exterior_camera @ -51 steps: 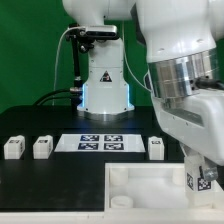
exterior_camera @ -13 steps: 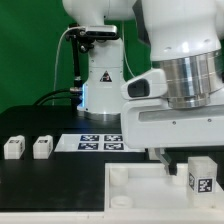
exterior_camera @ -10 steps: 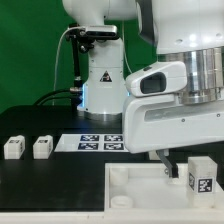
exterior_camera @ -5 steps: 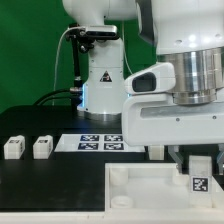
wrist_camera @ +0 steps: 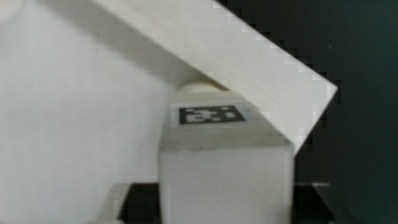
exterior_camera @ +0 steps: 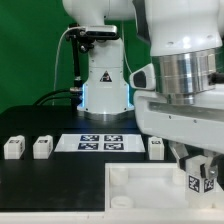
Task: Assemble one leg
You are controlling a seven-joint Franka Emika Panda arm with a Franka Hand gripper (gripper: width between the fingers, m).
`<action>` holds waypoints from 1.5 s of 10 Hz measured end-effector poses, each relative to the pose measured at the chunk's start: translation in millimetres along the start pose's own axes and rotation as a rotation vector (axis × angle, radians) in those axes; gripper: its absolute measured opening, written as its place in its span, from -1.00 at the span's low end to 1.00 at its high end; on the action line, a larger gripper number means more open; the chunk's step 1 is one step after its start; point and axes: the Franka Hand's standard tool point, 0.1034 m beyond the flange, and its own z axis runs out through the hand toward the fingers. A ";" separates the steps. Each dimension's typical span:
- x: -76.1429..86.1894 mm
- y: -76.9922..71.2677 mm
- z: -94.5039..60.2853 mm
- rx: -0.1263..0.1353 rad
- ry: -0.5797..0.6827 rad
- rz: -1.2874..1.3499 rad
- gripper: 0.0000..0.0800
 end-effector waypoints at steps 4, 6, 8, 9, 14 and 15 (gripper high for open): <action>-1.0 0.5 -0.5 0.014 -0.063 0.482 -0.26; -1.6 -0.5 -1.5 0.012 -0.060 0.625 -0.26; 0.0 0.2 -2.0 0.007 -0.041 0.627 -0.26; -0.5 1.1 -1.1 0.004 -0.041 0.627 -0.26; -13.1 4.8 -4.6 -0.001 -0.045 0.610 0.62; -20.9 8.7 -11.8 -0.006 -0.049 0.601 0.62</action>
Offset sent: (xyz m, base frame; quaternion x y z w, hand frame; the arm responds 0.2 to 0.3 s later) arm 0.0074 -0.0012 0.0053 0.0195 -0.0091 0.2829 0.9589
